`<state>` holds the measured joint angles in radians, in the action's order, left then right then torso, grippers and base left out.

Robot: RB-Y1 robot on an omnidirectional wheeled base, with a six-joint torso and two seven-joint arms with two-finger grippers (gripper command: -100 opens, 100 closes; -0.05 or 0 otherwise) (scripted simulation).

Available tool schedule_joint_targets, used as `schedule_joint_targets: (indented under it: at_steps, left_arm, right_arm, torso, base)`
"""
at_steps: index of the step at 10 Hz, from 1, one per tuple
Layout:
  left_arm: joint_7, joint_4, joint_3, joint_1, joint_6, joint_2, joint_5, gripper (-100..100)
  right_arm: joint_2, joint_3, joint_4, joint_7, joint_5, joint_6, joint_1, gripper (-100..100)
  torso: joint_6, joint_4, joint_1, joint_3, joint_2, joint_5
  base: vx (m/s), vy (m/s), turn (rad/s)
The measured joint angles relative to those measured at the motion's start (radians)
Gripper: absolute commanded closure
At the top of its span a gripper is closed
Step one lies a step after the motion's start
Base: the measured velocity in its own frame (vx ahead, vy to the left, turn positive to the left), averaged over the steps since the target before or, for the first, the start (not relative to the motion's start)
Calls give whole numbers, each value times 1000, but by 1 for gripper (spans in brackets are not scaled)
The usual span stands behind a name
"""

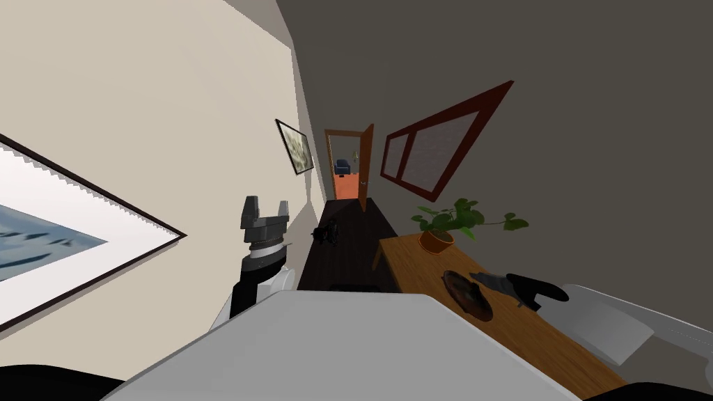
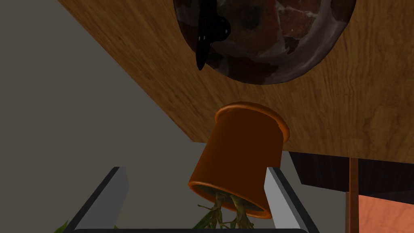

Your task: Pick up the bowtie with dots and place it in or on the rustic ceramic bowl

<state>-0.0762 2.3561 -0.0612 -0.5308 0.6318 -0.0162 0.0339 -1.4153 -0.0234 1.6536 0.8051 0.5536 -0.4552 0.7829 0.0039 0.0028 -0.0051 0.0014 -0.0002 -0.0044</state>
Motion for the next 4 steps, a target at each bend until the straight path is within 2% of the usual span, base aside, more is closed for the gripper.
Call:
schedule_joint_targets:
  at_steps: [4]
  left_arm:
    - [0,0,0,0,0,0,0,0]
  right_arm:
    - [0,0,0,0,0,0,0,0]
  torso:
    - [0,0,0,0,0,0]
  base:
    - [0,0,0]
